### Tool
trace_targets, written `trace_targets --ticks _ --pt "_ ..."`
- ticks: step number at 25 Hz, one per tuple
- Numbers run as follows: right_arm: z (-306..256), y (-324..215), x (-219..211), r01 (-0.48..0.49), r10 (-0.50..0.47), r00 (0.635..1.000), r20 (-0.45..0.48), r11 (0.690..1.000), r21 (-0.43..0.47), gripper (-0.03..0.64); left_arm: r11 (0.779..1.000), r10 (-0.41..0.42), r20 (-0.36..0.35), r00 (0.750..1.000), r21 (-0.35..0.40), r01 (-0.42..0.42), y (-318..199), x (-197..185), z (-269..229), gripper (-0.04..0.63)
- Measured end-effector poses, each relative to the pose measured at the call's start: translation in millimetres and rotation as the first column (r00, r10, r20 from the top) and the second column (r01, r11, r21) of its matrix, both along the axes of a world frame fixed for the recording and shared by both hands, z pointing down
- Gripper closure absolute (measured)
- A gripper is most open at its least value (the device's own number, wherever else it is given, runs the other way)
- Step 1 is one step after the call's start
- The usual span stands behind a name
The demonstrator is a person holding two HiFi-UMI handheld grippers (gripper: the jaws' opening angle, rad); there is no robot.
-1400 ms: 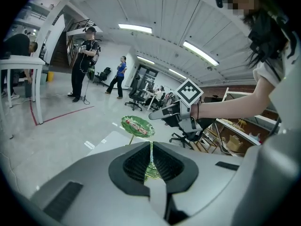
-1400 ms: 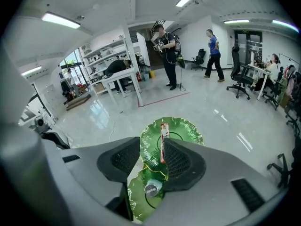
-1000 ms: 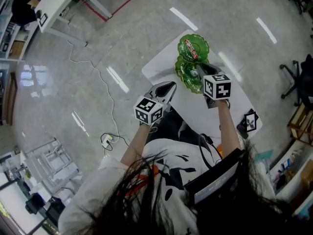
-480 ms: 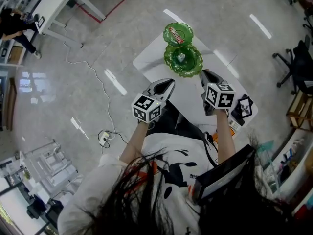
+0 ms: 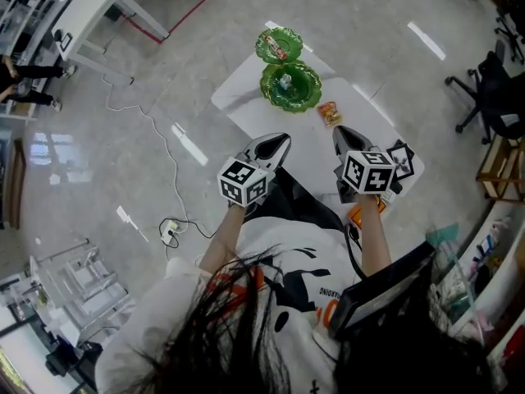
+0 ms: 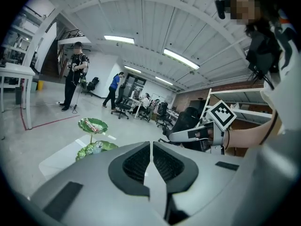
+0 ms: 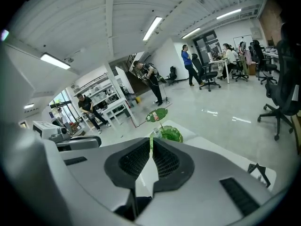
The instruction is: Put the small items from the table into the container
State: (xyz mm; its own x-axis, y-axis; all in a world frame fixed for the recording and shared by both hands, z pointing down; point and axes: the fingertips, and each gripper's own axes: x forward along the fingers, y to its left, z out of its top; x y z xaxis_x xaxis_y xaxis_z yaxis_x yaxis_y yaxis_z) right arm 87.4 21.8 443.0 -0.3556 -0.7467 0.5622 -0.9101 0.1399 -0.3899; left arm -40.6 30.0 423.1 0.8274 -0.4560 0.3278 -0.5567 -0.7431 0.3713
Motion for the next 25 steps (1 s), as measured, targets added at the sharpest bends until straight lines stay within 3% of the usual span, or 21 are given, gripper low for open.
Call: trace_targets --ticks 10,25 --pt "5 56 -4 0.036 -0.036 0.999 0.011 0.999 -0.003 0.584 0.999 0.039 -0.005 0.999 0.038 -0.039 41 32 -8 0.584" --pt "14 77 -10 0.053 -0.053 0.998 0.017 0.998 -0.016 0.584 0.997 0.071 0.034 0.997 0.017 -0.071 54 39 4 0.584"
